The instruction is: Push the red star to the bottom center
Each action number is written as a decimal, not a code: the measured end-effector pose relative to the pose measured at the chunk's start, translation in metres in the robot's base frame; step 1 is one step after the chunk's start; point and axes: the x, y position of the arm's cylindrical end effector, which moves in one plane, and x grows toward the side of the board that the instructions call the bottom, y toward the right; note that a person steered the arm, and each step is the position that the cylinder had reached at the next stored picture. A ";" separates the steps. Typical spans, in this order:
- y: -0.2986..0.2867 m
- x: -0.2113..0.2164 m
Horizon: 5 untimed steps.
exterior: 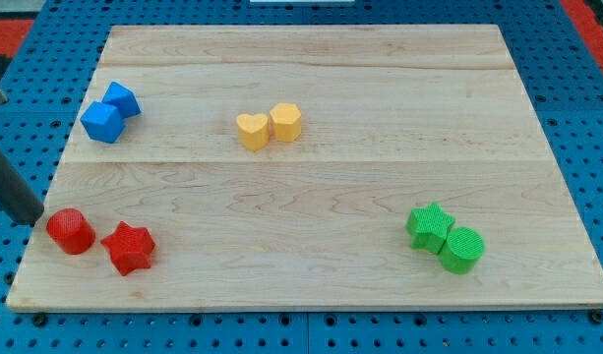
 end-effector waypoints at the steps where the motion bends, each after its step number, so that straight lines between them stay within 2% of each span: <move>1: -0.001 0.000; 5: -0.004 0.000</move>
